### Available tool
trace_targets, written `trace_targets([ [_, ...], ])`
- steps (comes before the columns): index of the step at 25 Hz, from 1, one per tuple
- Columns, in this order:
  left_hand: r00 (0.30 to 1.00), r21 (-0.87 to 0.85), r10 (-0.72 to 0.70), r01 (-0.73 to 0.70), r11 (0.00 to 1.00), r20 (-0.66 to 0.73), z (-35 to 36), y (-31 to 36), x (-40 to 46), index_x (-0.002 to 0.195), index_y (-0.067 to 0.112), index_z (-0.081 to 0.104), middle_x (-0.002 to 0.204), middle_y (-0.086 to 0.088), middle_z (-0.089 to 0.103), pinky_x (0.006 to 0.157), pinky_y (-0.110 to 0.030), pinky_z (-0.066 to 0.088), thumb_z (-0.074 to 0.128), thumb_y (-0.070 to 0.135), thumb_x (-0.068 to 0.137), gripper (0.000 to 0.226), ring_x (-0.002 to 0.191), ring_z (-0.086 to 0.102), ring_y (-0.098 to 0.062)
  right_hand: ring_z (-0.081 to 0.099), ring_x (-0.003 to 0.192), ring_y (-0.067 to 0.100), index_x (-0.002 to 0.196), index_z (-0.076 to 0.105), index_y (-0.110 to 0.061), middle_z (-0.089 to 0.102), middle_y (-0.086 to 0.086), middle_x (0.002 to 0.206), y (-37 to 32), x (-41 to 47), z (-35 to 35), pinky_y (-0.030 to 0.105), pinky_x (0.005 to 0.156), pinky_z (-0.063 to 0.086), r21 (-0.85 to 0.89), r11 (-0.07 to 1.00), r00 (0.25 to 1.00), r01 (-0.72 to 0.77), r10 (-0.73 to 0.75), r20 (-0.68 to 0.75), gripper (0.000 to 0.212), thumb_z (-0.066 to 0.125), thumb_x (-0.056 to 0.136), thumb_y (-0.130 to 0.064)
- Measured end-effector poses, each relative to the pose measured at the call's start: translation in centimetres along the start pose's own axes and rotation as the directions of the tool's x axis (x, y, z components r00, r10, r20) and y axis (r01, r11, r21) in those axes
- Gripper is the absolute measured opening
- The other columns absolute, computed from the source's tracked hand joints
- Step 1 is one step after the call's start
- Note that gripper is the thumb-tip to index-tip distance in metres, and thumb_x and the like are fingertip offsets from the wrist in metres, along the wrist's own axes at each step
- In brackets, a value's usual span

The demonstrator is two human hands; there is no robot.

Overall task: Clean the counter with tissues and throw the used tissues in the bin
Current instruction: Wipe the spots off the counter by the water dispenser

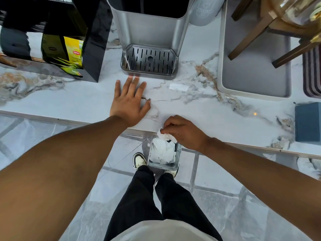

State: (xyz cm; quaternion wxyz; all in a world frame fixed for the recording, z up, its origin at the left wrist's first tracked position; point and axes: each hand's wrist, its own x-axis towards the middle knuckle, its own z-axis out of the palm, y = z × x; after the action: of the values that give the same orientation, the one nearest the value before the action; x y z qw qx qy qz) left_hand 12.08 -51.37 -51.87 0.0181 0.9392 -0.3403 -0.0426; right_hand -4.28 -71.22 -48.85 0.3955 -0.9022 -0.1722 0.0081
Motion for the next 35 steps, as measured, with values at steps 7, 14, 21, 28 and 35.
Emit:
trace_targets([
  [7, 1.000, 0.005, -0.010, 0.010, 1.000, 0.004, -0.3, 0.1, -0.1, 0.157, 0.020, 0.022, 0.166, -0.011, 0.019, 0.124, -0.059, 0.006, 0.016, 0.061, 0.099, 0.072, 0.155, 0.008, -0.029, 0.063, 0.083, 0.021, 0.102, 0.074, 0.004, 0.064, 0.019, 0.093, 1.1, 2.6, -3.1, 0.016, 0.081, 0.048, 0.081, 0.968, 0.937, -0.236, 0.249, -0.245, 0.021, 0.064, 0.086, 0.015],
  [14, 1.000, -0.014, -0.006, 0.006, 1.000, -0.005, -0.3, 0.0, -0.1, 0.157, 0.020, 0.024, 0.165, -0.011, 0.021, 0.124, -0.059, 0.007, 0.018, 0.061, 0.099, 0.071, 0.155, 0.009, -0.029, 0.060, 0.097, 0.034, 0.106, 0.073, 0.001, 0.060, 0.019, 0.101, 5.5, 9.2, -4.0, 0.024, 0.087, 0.043, -0.095, 0.906, 0.880, -0.413, 0.370, -0.297, 0.025, 0.055, 0.091, 0.010],
  [21, 1.000, -0.016, -0.003, 0.003, 1.000, -0.004, -0.3, 0.0, 0.0, 0.157, 0.020, 0.023, 0.165, -0.011, 0.021, 0.124, -0.059, 0.006, 0.019, 0.061, 0.099, 0.071, 0.155, 0.009, -0.030, 0.063, 0.088, 0.036, 0.101, 0.075, 0.001, 0.065, 0.019, 0.095, 2.6, 4.2, -1.9, 0.045, 0.081, 0.054, -0.068, 0.968, 0.953, -0.242, 0.224, -0.202, 0.021, 0.064, 0.087, 0.011],
  [28, 1.000, -0.016, 0.009, -0.009, 1.000, -0.024, 0.1, -0.1, 0.0, 0.156, 0.018, 0.024, 0.165, -0.013, 0.022, 0.123, -0.060, 0.007, 0.022, 0.059, 0.099, 0.070, 0.154, 0.010, -0.031, 0.056, 0.087, 0.030, 0.105, 0.071, 0.000, 0.060, 0.016, 0.099, -2.1, -1.9, 0.9, 0.038, 0.075, 0.049, -0.024, 0.992, 0.990, -0.122, 0.123, 0.065, 0.029, 0.055, 0.085, 0.015],
  [35, 1.000, -0.024, 0.008, -0.009, 1.000, -0.022, 0.1, 0.0, 0.0, 0.156, 0.018, 0.024, 0.164, -0.012, 0.023, 0.124, -0.060, 0.007, 0.024, 0.059, 0.099, 0.070, 0.154, 0.011, -0.031, 0.059, 0.088, 0.034, 0.103, 0.068, 0.005, 0.057, 0.022, 0.098, 3.7, 3.1, -6.1, 0.030, 0.081, 0.046, -0.122, 0.900, 0.828, -0.418, 0.321, -0.460, 0.025, 0.048, 0.090, 0.011],
])
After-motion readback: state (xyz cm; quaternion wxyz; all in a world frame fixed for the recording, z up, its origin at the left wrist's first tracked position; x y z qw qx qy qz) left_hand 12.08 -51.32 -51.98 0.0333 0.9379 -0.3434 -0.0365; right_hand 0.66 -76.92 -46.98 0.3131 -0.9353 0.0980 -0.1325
